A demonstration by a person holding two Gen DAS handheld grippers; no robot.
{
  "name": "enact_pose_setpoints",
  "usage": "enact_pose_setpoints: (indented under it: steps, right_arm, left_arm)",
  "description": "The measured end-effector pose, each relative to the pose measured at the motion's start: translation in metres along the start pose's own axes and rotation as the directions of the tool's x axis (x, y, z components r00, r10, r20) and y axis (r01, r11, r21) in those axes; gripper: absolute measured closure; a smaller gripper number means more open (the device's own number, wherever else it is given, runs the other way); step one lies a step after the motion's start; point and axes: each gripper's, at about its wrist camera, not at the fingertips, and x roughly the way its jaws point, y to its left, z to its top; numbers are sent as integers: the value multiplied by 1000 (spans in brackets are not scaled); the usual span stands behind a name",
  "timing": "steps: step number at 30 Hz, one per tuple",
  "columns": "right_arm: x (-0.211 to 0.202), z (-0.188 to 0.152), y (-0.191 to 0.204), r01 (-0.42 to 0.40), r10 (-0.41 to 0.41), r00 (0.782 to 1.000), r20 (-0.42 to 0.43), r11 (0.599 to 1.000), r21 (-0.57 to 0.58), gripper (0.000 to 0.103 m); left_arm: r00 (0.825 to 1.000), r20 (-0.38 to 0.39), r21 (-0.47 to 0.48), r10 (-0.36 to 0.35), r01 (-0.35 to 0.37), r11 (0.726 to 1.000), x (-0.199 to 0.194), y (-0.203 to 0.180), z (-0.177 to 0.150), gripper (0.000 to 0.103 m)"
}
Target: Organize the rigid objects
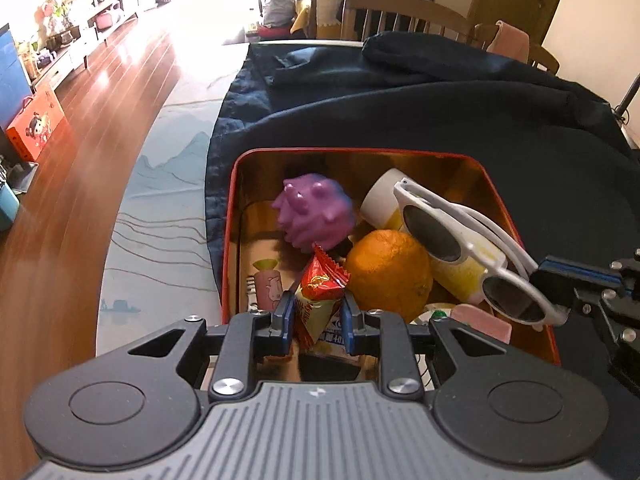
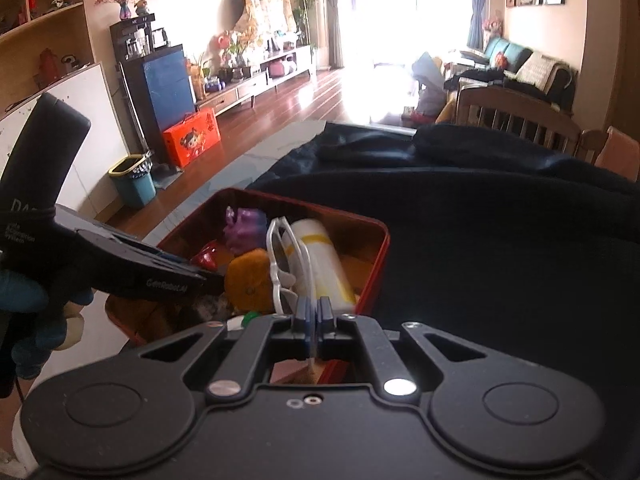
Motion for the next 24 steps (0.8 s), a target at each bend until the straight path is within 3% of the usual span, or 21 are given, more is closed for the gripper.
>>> enact_pose_setpoints:
  steps: [11, 16, 24]
  right_arm:
    - [-4, -4, 2, -16, 17, 1000, -15, 999, 30, 83]
    - [-10, -3, 4, -30, 30, 999, -11, 999, 35, 74]
    - [-25, -2, 9, -31, 31, 999, 16, 999, 43, 61]
  left_arm:
    - [1000, 4, -12, 0, 0, 1000, -5, 0, -6, 78]
    - [999, 46, -21, -19, 20, 1000, -18, 1, -11, 51]
    - [992, 121, -7, -30, 31, 999, -50, -7, -21, 41]
